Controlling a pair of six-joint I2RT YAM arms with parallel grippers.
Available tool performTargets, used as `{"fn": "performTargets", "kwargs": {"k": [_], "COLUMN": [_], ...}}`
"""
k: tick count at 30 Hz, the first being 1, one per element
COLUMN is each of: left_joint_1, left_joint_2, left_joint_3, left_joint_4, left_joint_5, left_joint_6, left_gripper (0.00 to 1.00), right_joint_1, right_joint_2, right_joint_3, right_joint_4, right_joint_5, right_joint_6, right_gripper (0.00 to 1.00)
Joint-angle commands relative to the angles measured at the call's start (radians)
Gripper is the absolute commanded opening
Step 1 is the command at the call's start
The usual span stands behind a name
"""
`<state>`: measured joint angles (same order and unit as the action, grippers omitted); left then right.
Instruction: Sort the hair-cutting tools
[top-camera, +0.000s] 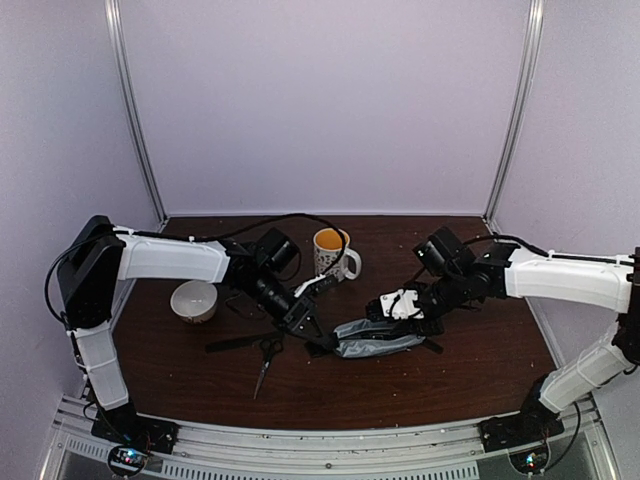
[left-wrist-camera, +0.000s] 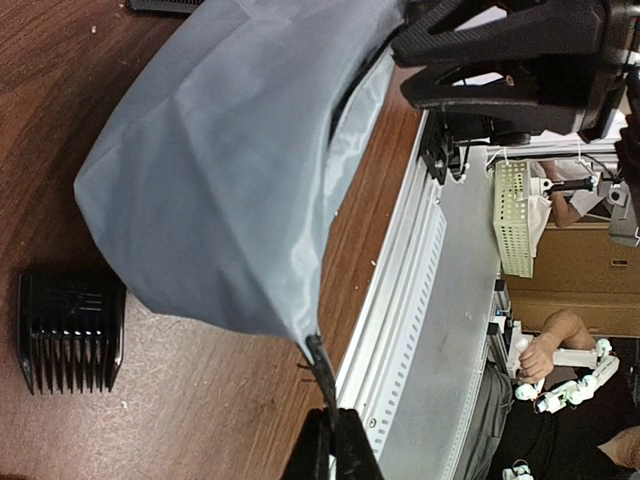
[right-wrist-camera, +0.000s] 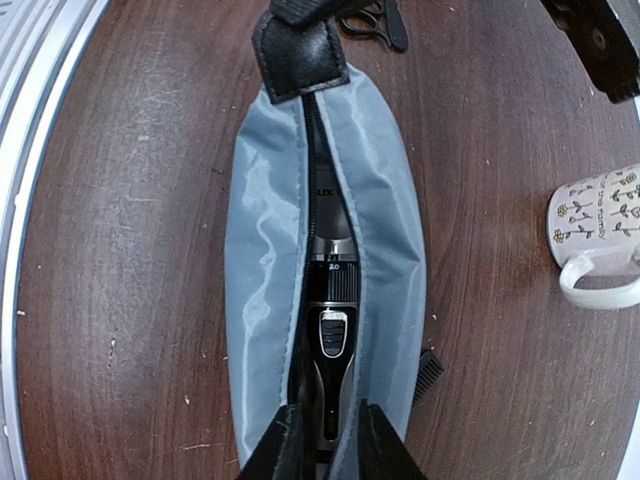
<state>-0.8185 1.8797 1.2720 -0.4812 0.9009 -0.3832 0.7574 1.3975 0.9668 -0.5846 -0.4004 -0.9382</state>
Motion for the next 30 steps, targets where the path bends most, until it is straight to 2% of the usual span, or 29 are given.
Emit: {"fn": "performTargets", "kwargs": {"k": [1, 6, 9, 14, 19, 22, 25, 30], "left_joint_1": [0.01, 0.014, 0.015, 0.017, 0.018, 0.018, 0.019, 0.018], "left_joint_2": [0.012, 0.012, 0.011, 0.012, 0.016, 0.025, 0.027, 0.027], "left_joint_3": [0.027, 0.023, 0.022, 0.035, 0.042, 0.053, 0.058, 0.058], "left_joint_4": [0.006, 0.006, 0.005, -0.019, -0.01, -0.017, -0.023, -0.023], "left_joint_5": [0.021, 0.02, 0.019, -0.021, -0.045, -0.048, -0.051, -0.053], "left_joint_6": [0.016, 0.023, 0.026, 0.052, 0.056, 0.061, 0.066, 0.066], "left_gripper": [0.0, 0.0, 0.0, 0.0, 0.0, 0.0, 0.0, 0.0], "right_joint_1": [0.008, 0.003, -0.031, -0.14, -0.286, -0.349, -0.393, -0.397], "right_joint_2": [-0.001, -0.02, -0.048, -0.059, 0.021, 0.068, 0.065, 0.063], "right_joint_3": [-0.033, -0.017, 0.029, 0.102, 0.155, 0.185, 0.203, 0.218], "right_joint_4": [0.055, 0.029, -0.024, -0.185, -0.351, -0.396, -0.462, -0.501], "right_joint_5": [0.089, 0.121, 0.061, 0.006, 0.002, 0.04, -0.071, -0.188], "right_joint_6": [0.009, 0.023, 0.089, 0.178, 0.247, 0.339, 0.343, 0.362], "right_gripper": [0.22, 0.24, 0.28, 0.39, 0.41, 0.41, 0.42, 0.49]}}
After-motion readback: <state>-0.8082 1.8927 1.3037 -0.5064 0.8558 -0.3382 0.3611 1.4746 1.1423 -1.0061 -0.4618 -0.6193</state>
